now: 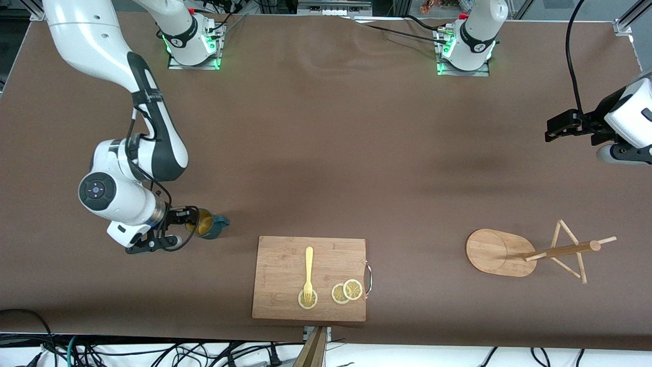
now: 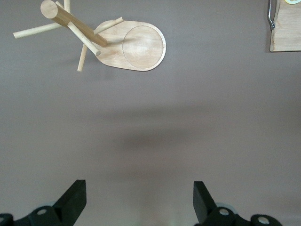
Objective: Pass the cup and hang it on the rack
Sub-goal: 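Reach the right gripper down to the teal mug and grasp it, then carry the teal mug with the right gripper to the table center, then release the mug and withdraw the right gripper while the left gripper approaches, then move the open left gripper to the teal mug and grasp it, then lift the teal mug with the left gripper toward the wooden rack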
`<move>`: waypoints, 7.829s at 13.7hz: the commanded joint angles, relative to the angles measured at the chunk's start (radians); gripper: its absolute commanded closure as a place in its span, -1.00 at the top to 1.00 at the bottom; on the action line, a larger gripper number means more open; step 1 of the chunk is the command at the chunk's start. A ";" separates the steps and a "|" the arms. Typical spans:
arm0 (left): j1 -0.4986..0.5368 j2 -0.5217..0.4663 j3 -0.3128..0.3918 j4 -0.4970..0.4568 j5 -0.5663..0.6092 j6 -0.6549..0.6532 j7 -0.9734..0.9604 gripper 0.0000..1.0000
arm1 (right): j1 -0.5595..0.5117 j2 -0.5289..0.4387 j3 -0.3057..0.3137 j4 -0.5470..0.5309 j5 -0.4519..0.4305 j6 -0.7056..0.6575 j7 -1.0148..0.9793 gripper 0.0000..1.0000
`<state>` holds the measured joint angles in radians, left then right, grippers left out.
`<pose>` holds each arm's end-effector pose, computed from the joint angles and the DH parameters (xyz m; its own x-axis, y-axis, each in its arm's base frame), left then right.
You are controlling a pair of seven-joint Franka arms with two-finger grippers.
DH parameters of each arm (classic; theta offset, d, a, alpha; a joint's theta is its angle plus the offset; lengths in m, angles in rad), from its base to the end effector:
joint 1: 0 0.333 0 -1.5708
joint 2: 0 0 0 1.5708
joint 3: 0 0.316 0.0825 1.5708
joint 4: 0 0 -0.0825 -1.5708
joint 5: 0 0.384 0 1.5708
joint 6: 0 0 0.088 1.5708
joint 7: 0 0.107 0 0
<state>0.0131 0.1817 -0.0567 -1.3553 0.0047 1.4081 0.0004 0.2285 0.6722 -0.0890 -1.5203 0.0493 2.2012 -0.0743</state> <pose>0.5923 -0.0219 0.6070 0.9908 -0.0433 -0.1283 -0.0429 -0.9991 0.0056 0.7020 0.1105 0.2675 0.9791 0.2032 0.0105 0.2030 -0.9790 0.0160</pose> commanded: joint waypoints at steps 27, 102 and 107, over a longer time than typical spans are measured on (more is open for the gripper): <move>-0.004 0.019 -0.002 0.039 -0.008 -0.012 -0.011 1.00 | 0.703 0.262 0.055 0.371 -0.057 0.060 0.666 -1.00; -0.196 0.418 -0.018 -0.886 -1.796 0.686 2.868 -0.80 | -0.103 -0.606 0.081 0.037 -0.052 -0.667 0.196 1.00; -0.180 0.418 -0.011 -0.887 -1.792 0.620 2.747 -1.00 | -0.103 -0.606 0.083 0.037 -0.051 -0.670 0.196 1.00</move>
<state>-0.1747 0.5821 -0.0757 -2.2519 -1.7530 2.0762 2.7178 0.1268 0.0634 -0.0124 -1.4999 0.0082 1.5388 0.1123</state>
